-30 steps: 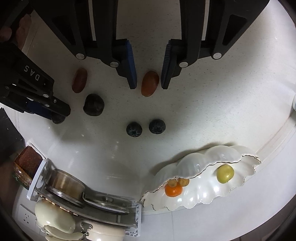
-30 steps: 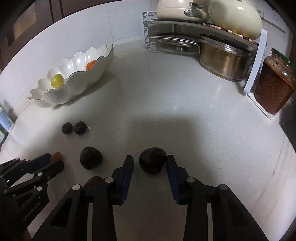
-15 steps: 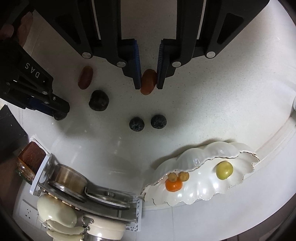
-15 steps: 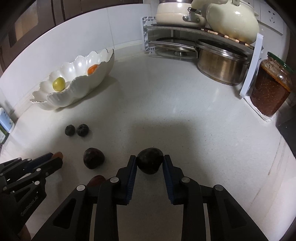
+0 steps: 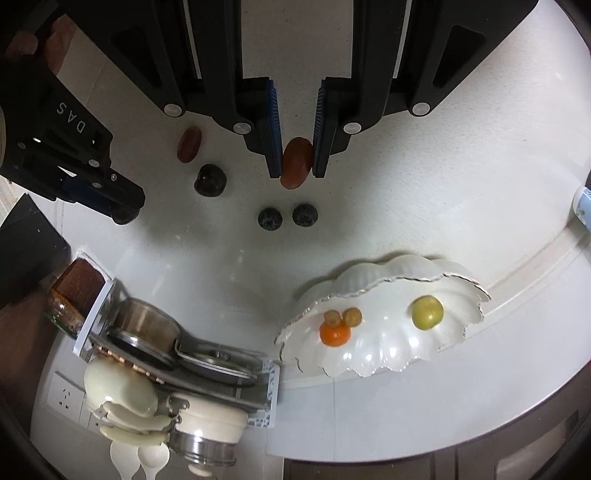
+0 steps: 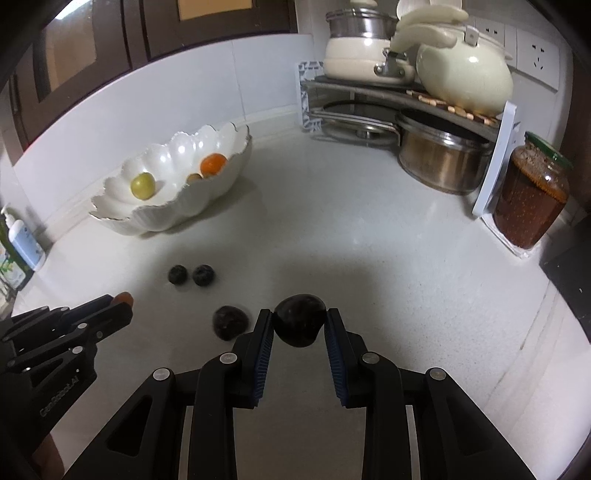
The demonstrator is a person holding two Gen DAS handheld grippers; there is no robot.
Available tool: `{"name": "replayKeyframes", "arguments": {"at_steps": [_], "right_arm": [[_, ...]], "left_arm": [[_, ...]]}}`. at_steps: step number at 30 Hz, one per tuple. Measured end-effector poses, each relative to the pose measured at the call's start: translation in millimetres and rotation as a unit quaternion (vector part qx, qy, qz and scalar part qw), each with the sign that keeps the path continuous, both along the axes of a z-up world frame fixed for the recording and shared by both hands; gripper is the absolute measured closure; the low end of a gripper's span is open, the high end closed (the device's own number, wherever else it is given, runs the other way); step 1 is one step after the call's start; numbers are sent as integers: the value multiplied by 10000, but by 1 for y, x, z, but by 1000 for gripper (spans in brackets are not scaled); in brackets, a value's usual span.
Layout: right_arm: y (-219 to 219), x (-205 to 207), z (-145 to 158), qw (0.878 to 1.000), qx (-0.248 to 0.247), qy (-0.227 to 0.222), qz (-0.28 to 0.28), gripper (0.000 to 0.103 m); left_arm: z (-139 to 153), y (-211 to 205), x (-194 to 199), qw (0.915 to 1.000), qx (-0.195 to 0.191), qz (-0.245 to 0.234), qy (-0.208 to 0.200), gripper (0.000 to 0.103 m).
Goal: Organize fruits
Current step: 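Carry the date and dark plum with both grippers over the white bowl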
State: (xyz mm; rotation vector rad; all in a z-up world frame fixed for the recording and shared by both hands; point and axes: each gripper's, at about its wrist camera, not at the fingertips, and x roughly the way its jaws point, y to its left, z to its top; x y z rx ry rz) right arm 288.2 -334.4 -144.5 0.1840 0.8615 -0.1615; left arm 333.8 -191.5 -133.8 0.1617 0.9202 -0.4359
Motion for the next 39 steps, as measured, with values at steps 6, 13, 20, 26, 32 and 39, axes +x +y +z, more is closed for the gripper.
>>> {"name": "replayKeyframes", "arguments": {"at_steps": [6,13,20,26,32,39], "right_arm": [[12,-5,19,9998,-55,-193,61,73],[23,-6,38,9990,-116,-405,154,73],[37,-8,57,9974,-190,-646,249,73],[49,-9,73,9954,-230,-864,344,73],[67,-5,87,9927,-296,-1065,480,73],[85,5,98,9895,-296,-1261,645,73]], "left_arm": [[19,9,-4,9997,-129,24,-194,86],[40,22,-8,9986,-243,97,-463,86],[61,36,-11,9965,-370,181,-733,86],[76,50,-14,9940,-465,252,-957,86],[87,64,-14,9920,-507,348,-1100,86],[99,79,-11,9884,-485,500,-1348,86]]}}
